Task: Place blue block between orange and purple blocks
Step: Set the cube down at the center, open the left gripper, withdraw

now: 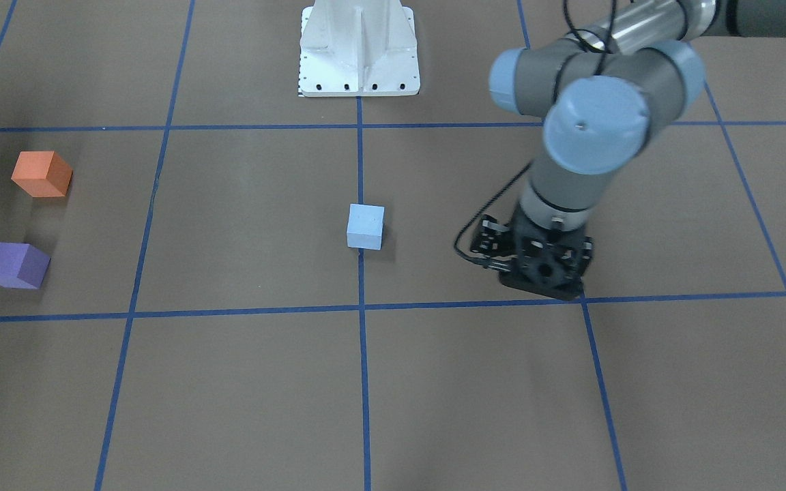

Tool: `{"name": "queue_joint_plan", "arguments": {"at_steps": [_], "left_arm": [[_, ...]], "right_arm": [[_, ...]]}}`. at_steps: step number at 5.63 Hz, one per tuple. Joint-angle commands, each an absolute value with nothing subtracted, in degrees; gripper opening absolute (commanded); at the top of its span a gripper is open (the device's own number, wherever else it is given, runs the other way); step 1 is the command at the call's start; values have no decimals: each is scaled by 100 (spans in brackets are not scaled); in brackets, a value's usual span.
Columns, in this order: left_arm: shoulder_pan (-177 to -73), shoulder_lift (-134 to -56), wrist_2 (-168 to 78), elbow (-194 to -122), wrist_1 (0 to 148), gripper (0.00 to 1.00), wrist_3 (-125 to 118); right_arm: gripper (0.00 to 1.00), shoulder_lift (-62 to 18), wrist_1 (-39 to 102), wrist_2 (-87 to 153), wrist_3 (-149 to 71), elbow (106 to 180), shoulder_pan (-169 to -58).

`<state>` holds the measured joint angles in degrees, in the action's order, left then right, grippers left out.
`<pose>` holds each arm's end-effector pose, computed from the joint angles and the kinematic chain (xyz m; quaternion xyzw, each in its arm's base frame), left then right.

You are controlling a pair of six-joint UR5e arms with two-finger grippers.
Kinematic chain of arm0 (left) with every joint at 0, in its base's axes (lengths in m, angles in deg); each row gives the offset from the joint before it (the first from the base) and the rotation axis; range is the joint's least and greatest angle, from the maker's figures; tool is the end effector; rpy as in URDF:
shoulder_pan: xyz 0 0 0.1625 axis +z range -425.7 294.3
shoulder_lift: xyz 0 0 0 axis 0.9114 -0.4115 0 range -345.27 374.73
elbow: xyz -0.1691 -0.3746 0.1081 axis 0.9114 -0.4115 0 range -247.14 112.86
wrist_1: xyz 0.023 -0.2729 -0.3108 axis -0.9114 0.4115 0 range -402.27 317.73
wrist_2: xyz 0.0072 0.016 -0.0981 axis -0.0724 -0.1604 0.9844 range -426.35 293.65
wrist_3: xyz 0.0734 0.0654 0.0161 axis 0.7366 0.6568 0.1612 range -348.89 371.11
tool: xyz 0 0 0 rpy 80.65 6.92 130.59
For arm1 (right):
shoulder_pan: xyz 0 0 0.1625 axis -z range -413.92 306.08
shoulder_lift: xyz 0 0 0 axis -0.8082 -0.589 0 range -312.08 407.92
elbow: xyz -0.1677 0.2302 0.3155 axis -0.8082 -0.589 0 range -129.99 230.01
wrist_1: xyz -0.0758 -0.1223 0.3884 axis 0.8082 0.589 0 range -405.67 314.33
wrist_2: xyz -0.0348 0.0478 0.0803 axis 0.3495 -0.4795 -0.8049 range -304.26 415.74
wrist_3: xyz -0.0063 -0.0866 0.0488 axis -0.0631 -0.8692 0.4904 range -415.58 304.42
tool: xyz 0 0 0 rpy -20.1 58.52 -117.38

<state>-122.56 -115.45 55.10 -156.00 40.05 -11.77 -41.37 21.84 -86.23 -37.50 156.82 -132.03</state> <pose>0.3191 -0.6374 0.2609 0.1071 0.3526 0.1558 0.9165 -0.0484 -0.4957 0.4525 0.1906 -0.4772 -0.1040 0.8515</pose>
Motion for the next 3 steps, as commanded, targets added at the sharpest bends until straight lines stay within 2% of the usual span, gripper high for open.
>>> {"name": "queue_joint_plan", "arguments": {"at_steps": [1,2,3], "left_arm": [[-13490,-10931,5730,-15739,3991,100,141],[-13609,-10163,5722,-16149,4173,100,136],[-13680,-9659,5748,-16031,4228,100,83]], "right_arm": [[100,-2984,2218,-8367,-978,15873,-11738],[100,-2386,2262,-7643,187,15899,-10850],[100,-1597,3332,-6696,512,15961,-10101]]}}
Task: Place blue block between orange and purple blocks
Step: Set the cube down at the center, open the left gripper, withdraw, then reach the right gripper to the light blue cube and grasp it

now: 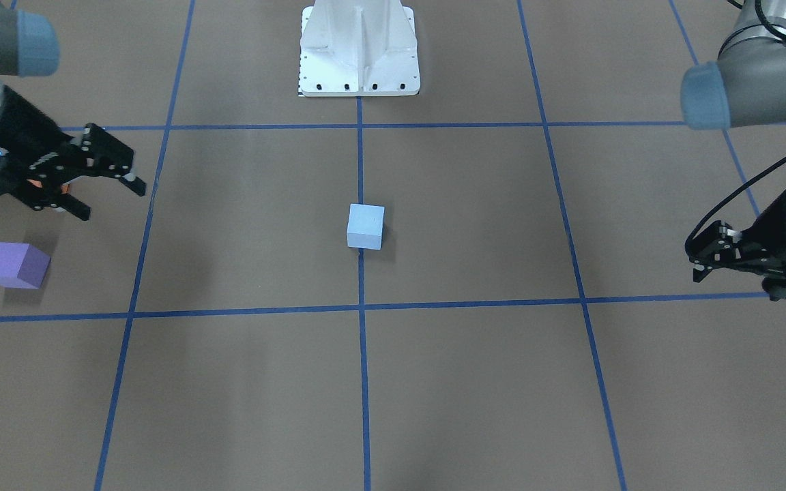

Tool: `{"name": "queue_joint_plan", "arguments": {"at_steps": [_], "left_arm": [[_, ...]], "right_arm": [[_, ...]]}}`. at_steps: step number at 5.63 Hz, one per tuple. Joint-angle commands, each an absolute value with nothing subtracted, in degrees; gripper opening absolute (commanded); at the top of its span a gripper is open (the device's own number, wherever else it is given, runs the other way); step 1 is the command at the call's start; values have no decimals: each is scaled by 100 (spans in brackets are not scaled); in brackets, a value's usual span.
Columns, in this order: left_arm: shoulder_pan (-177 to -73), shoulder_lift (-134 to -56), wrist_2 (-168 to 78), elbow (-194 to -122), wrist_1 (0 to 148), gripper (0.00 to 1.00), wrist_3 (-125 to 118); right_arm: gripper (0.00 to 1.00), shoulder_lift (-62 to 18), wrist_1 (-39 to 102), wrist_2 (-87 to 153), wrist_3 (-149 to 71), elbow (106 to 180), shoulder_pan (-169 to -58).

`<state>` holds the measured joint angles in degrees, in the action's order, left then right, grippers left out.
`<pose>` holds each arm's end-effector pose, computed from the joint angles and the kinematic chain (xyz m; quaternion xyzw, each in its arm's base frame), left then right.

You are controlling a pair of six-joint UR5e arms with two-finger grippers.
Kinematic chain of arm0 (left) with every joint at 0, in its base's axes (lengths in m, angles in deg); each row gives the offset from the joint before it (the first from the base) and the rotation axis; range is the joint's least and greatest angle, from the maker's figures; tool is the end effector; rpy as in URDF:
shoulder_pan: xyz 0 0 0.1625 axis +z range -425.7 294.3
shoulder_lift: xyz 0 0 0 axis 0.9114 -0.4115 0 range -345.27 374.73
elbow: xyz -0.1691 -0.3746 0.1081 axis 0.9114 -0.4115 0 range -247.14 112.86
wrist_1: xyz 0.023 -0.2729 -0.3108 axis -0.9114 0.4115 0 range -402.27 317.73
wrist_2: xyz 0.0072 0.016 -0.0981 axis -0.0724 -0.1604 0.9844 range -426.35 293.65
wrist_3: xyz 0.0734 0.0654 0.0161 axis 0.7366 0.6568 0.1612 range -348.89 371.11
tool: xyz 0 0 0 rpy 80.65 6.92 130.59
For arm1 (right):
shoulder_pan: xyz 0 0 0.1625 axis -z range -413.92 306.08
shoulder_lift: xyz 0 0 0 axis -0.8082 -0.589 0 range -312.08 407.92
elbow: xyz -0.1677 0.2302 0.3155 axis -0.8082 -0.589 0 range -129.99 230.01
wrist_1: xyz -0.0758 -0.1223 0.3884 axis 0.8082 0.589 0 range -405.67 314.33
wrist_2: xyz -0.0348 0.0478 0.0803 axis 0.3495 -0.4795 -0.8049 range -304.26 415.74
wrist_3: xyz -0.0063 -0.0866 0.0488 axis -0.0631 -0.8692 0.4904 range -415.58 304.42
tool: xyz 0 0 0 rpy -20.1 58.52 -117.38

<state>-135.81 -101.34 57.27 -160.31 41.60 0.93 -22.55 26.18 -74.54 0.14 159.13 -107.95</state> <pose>0.1488 -0.6409 0.3898 0.1116 0.3234 0.1371 0.9296 -0.2771 -0.4990 0.2765 0.0938 -0.5313 -0.0197 0.8417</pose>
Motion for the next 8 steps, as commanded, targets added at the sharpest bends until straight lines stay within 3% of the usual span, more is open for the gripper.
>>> {"name": "queue_joint_plan", "arguments": {"at_steps": [1,2,4,8], "left_arm": [[-14098,-9010,5775,-16074,4620,100,144],[-14311,-8716,5792,-15735,4684,100,205],[-15634,-8310,6649,-14998,4624,100,2952],[-15720,-8089,6961,-14914,4703,100,3062]], "right_arm": [[100,-884,4640,-5842,629,16039,-9346],[100,-442,4774,-5294,1082,15718,-8842],[100,604,4837,-4720,1576,14316,-8364],[100,828,4312,-4173,1930,13124,-7959]]}}
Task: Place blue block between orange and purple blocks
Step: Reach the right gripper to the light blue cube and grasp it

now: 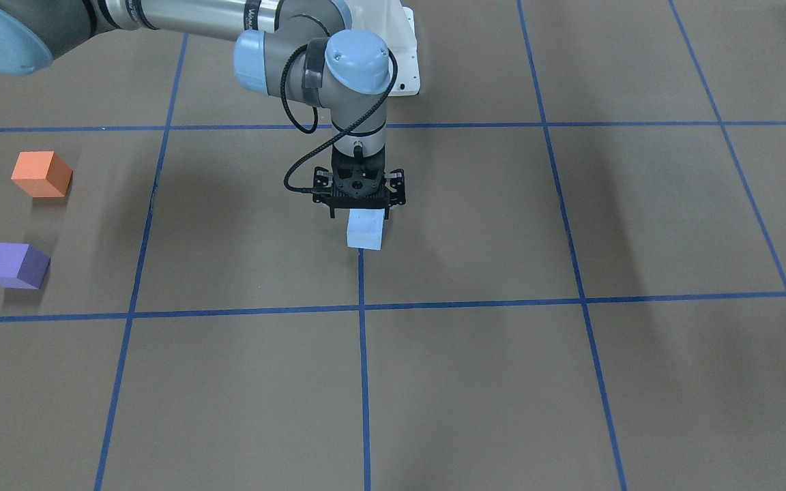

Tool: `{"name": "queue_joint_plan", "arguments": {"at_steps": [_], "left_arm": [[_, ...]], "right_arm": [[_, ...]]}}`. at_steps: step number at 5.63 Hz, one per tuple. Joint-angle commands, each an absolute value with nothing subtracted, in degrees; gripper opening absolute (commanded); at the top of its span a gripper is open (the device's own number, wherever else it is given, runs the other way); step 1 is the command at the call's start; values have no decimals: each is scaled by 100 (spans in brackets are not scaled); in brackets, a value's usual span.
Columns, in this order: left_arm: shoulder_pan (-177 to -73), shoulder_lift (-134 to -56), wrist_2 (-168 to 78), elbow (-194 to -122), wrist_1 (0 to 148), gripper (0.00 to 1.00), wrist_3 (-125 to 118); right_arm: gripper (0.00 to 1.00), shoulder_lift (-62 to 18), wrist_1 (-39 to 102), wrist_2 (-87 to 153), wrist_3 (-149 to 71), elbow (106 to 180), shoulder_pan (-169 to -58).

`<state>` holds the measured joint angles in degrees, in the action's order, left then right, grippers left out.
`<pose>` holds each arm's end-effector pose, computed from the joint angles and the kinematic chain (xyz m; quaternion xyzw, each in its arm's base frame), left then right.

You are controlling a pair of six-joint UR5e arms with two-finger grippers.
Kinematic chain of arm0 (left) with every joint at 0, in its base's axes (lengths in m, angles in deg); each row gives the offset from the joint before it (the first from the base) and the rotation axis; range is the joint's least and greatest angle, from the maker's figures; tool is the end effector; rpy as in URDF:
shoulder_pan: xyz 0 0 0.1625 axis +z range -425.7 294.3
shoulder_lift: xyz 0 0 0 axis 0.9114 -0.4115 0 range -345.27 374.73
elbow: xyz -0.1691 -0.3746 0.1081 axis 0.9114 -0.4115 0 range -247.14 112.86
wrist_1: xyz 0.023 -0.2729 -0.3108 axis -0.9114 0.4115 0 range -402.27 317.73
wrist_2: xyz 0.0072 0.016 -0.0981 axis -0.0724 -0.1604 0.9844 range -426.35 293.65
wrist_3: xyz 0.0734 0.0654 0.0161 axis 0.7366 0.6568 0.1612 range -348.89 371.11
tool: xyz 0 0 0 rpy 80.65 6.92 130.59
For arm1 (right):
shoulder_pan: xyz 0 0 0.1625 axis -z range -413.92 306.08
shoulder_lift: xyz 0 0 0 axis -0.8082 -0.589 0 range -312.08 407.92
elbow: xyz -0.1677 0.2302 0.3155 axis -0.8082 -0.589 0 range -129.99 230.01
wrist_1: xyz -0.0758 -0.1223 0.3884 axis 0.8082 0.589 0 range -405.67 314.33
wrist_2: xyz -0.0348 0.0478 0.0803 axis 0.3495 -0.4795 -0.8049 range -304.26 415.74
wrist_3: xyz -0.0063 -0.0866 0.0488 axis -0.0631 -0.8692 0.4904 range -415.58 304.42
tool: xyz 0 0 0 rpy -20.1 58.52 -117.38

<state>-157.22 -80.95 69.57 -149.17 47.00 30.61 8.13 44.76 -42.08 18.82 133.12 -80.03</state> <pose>-0.0758 -0.5280 0.6755 0.0472 0.3879 0.1337 0.9107 -0.6227 -0.4385 0.1701 0.0706 -0.3634 0.0602 0.9270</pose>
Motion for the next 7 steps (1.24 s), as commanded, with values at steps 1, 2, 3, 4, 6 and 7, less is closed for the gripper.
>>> {"name": "queue_joint_plan", "arguments": {"at_steps": [1,2,3,4,6,7], "left_arm": [[-15720,-8098,6961,-14888,4703,100,3062],[-15720,-8098,6961,-14896,4703,100,3062],[-15720,-8055,6961,-14870,4703,100,3071],[-15720,-7880,6961,-15001,4720,100,3010],[-15720,-7852,6961,-15037,4720,100,3010],[-15720,-7852,6961,-15037,4720,100,3010]], "right_arm": [[100,794,4319,-4103,2000,13105,-7862],[100,802,4293,-4024,2036,13000,-7800],[98,819,4249,-3962,2045,12895,-7774],[66,820,4222,-3962,2001,12903,-7773],[11,732,4257,-4005,1905,13147,-7939],[11,157,4301,-4171,1661,13914,-8193]]}}
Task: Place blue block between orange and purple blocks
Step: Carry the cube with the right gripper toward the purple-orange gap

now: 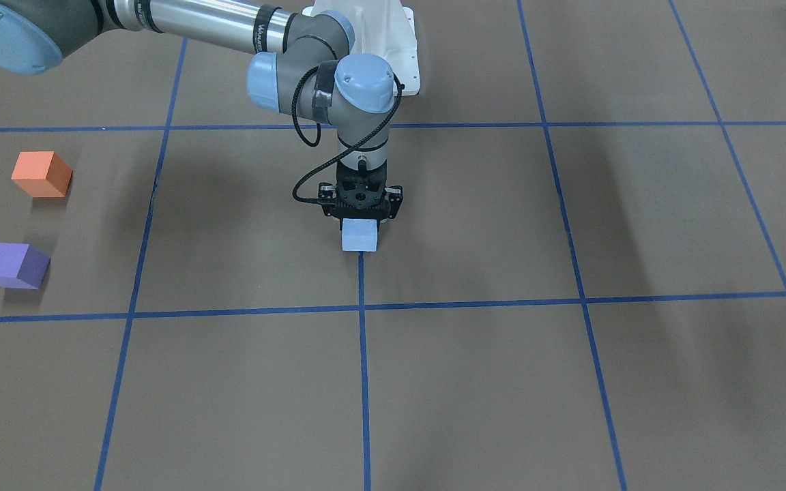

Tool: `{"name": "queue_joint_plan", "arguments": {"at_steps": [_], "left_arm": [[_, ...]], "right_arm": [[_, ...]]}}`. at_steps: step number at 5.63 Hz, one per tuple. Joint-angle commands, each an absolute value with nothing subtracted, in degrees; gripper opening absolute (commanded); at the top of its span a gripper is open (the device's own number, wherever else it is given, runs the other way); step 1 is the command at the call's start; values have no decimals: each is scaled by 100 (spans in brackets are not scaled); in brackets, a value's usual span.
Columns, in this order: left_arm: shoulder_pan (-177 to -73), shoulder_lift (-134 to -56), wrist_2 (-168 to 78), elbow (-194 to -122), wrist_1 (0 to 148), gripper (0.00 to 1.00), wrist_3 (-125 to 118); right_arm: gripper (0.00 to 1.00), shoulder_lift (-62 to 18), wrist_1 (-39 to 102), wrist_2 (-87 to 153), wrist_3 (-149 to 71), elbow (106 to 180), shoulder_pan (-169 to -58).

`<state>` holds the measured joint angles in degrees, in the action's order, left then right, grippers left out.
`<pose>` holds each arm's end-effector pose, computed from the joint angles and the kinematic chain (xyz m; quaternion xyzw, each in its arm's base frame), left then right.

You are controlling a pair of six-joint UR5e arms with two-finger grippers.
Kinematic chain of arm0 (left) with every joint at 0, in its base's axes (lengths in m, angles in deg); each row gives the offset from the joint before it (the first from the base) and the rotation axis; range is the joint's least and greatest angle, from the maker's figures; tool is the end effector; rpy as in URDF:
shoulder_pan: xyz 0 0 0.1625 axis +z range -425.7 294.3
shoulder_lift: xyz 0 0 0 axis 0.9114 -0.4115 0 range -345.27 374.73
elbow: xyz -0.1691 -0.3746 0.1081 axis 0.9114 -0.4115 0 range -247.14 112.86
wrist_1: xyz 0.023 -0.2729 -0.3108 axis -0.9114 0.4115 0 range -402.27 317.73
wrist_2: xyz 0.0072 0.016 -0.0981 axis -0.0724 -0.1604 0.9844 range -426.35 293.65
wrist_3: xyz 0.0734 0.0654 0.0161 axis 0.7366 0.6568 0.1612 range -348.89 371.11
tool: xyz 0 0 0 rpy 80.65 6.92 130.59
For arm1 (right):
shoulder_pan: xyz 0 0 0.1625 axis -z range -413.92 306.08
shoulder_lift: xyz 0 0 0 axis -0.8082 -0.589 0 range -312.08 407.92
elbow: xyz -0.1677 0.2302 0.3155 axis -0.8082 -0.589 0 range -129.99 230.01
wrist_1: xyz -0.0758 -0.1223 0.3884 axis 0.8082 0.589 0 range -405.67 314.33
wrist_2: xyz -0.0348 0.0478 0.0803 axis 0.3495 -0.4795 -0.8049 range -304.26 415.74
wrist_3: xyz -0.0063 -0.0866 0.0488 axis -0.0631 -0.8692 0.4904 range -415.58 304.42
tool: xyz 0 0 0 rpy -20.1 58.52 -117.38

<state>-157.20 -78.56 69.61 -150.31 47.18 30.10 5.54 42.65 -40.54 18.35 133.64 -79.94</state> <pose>-0.0750 -0.5085 0.6872 0.0370 0.3898 0.1261 0.9115 -0.6196 -0.4387 0.1952 0.0837 -0.3593 0.0606 0.9275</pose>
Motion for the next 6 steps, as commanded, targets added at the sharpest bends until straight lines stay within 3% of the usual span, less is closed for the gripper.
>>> {"name": "queue_joint_plan", "arguments": {"at_steps": [1,2,4,6], "left_arm": [[-15720,-7852,6953,-15037,4720,100,3001],[-15720,-7852,6944,-15081,4712,100,2975],[-15720,-7852,6909,-15168,4711,100,2484],[-15720,-7852,6909,-15195,4720,100,2491]], "right_arm": [[11,-771,4580,-4495,979,15123,-8596],[12,-1389,4722,-4881,259,15805,-9078],[12,-2488,4618,-5855,-1262,16294,-10246],[13,-4636,2846,-6314,-2164,16392,-11057]]}}
